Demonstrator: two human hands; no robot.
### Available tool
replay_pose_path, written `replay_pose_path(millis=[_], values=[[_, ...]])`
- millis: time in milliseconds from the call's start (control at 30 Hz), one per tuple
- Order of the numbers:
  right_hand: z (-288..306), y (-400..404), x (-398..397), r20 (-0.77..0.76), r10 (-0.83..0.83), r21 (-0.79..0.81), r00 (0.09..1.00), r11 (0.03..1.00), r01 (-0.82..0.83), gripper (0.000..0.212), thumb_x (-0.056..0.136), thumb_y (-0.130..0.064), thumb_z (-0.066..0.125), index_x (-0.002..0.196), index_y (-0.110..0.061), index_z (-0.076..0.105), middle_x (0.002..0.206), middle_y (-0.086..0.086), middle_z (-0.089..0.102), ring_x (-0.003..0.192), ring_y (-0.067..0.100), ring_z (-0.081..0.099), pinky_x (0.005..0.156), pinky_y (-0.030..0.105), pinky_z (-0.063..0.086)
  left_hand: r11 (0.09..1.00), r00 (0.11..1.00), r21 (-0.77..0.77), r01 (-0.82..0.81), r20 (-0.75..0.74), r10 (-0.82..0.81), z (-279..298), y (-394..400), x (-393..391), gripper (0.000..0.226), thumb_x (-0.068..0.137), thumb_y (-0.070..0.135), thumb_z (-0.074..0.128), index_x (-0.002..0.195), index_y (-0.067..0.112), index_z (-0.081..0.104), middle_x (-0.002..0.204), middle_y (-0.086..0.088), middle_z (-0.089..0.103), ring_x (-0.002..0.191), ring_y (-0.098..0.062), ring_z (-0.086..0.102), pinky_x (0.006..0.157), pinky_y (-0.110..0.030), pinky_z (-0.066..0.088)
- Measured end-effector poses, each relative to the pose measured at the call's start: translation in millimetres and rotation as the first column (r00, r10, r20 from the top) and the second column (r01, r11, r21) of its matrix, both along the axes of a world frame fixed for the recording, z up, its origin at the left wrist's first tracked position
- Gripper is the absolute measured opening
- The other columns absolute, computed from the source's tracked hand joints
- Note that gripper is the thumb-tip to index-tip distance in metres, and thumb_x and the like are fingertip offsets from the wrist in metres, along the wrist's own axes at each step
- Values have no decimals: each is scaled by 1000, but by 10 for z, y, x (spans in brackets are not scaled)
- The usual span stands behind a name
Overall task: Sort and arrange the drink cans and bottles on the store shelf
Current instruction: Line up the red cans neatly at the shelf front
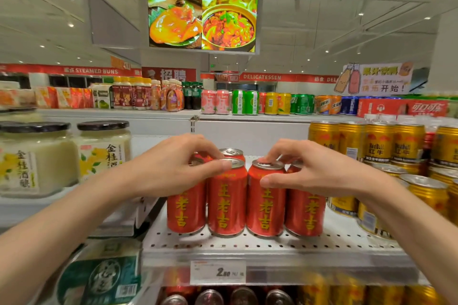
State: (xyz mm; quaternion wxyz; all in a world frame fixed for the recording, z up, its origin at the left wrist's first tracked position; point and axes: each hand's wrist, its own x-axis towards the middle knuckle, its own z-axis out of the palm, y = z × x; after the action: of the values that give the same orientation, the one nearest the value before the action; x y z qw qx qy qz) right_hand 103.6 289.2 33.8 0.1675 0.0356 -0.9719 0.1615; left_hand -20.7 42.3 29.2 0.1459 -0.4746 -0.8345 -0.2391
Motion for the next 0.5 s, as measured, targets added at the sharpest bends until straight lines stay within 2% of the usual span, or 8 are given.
replay_pose_path(millis=[100, 200, 367, 500], values=[[-12, 2, -1, 2, 0, -15, 1000, 1000, 0, 54, 68, -74, 64, 109, -40, 64, 112, -22, 64, 104, 0, 62, 92, 34, 56, 995, 998, 73, -61, 16, 60, 128, -44, -112, 35, 92, 61, 53, 106, 35, 72, 103, 21, 70, 96, 6, 62, 91, -33, 55], [-12, 1, -1, 10, -5, -19, 1000, 1000, 5, 57, 66, -77, 62, 111, -40, 64, 116, -20, 65, 105, 3, 63, 93, 35, 56, 995, 993, 10, -103, 52, 103, 127, -33, -195, 32, 94, 56, 56, 111, 33, 71, 105, 22, 65, 97, 3, 62, 91, -35, 55], [139, -8, -12, 73, 26, -27, 997, 999, -25, 56, 73, -80, 56, 109, -42, 72, 110, -25, 71, 102, -7, 65, 95, 32, 55, 990, 991, -62, -125, 46, 128, -21, 22, -264, 44, 95, 60, 49, 123, 32, 67, 124, 12, 56, 119, -8, 52, 103, -33, 42], [312, -84, -288, 28, 8, -66, 1000, 998, -6, 35, 85, -64, 63, 103, -36, 75, 101, -24, 74, 96, -5, 68, 88, 31, 58, 989, 987, -98, -111, 106, 122, -74, 12, -330, 66, 83, 80, 36, 127, 37, 60, 132, 12, 55, 127, -10, 47, 110, -39, 39]])
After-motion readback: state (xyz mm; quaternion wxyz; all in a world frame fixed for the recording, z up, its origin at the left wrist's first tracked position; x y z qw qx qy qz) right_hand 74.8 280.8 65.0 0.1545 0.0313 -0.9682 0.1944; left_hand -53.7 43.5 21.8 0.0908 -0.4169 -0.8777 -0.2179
